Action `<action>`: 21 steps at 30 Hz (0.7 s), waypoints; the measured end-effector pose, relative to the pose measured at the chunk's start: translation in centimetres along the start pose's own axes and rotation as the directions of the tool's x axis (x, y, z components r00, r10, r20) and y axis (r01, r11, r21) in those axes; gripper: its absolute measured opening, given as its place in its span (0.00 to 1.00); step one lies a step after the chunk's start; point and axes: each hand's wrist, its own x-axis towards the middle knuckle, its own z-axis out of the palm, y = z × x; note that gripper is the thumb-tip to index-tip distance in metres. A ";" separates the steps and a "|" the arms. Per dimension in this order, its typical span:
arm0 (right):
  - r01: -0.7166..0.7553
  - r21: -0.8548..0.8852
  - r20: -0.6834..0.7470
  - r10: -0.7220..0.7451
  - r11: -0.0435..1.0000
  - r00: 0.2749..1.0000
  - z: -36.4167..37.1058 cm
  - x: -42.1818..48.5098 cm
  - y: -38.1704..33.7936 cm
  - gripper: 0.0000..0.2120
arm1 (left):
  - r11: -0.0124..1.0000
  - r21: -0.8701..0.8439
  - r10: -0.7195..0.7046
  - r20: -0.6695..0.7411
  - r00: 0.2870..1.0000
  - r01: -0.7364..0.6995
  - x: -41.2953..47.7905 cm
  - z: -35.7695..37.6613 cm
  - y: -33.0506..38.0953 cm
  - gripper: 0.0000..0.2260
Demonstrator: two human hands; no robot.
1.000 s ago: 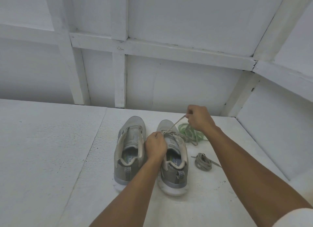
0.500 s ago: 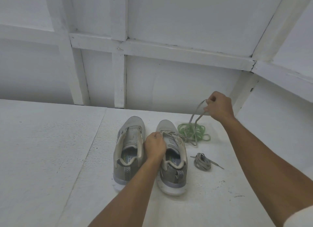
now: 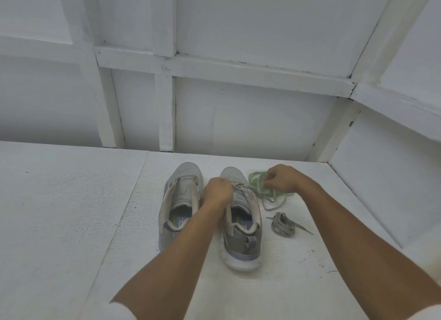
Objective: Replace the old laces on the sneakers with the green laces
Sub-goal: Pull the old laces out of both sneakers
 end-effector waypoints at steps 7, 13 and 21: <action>-0.003 0.455 0.105 -0.050 0.891 0.993 2.2 -2.3 -3.0 0.16 | 0.975 0.164 0.126 0.167 0.978 -0.153 2.6 -1.5 3.4 0.12; 0.013 0.434 0.012 -0.020 0.901 1.000 4.0 -2.2 -3.3 0.19 | 0.792 0.522 0.148 0.340 0.929 -0.317 3.4 -1.1 3.6 0.13; 0.007 0.512 -0.097 0.050 0.859 0.994 6.0 -2.6 -2.6 0.19 | 0.655 0.619 0.144 0.461 0.875 -0.434 4.1 -0.8 3.9 0.12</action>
